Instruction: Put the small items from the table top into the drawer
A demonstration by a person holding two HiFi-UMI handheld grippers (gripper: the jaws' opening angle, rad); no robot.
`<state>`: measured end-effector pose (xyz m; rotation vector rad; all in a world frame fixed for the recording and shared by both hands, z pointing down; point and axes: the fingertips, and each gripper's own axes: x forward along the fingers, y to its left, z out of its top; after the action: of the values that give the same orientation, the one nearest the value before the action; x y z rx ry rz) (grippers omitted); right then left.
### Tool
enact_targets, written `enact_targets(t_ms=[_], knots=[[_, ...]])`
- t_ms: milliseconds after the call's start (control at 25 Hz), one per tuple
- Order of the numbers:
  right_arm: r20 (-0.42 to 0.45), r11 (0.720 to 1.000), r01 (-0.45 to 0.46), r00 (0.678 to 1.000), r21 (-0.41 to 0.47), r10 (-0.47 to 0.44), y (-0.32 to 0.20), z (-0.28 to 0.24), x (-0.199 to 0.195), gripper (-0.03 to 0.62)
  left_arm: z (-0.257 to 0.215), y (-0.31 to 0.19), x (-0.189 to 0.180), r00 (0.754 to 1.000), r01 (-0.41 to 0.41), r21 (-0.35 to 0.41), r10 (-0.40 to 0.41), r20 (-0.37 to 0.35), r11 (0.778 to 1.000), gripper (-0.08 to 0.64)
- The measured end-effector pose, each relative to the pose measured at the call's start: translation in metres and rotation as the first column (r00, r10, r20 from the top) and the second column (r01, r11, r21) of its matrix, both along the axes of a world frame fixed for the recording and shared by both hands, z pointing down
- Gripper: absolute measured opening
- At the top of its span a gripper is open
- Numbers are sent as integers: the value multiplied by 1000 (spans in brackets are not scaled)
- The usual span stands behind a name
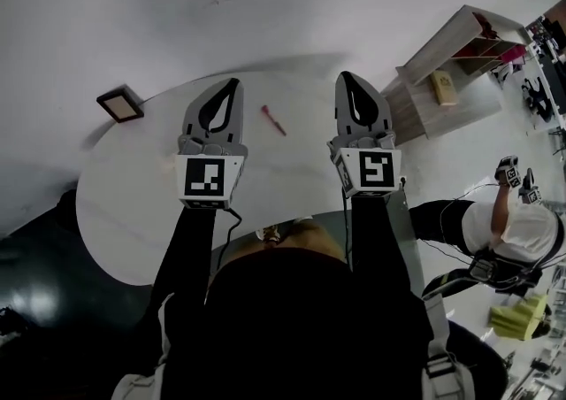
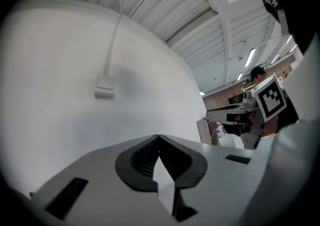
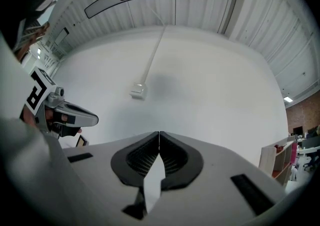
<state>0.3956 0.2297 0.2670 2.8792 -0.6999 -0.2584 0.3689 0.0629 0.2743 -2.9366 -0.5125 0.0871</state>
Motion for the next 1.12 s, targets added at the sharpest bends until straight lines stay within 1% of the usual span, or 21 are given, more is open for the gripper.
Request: enact_targets(t_ms=[80,320,360,440,520,560,600,640,680,800,920,1120], knots=[[-11,1000,2,1000,-7,-2,3,-4,5,28,-1,4,5,1000,-5,-10,5,-5,1000,15],[18,999,11,1000,-31,-11,8,3,16,28,12,10,16,1000,-3,-16,3,9,1000,15],[21,999,15,1000,-36,-14,9,5,17,28,19,10,19,1000,8,-11,-8,29,1000,16],[28,999,19,999,-42,-18,11,9,19,28,38,10,27,994,37,-7,-36,99,999,17],[39,999,22,999,-48,-20,15,15,20,28,67,15,36,983,43,-27,-37,182,999,18],[46,998,23,999,-51,-21,17,18,21,28,83,20,40,973,37,-39,-27,230,999,18],[54,998,26,998,-55,-23,19,21,22,28,101,25,44,960,28,-45,-14,278,999,21],[61,998,28,998,-57,-24,21,23,23,28,119,31,48,945,19,-45,-4,326,999,62],[68,998,28,997,-59,-24,23,25,24,28,138,36,51,928,11,-43,6,373,999,122],[83,998,25,996,-64,-20,28,31,28,28,195,45,59,861,9,-43,14,509,999,169],[98,997,20,995,-72,-12,33,40,32,28,249,48,63,788,29,-32,-3,615,999,183],[115,998,24,993,-60,-17,38,49,37,28,310,50,67,681,89,-28,-40,732,996,182]])
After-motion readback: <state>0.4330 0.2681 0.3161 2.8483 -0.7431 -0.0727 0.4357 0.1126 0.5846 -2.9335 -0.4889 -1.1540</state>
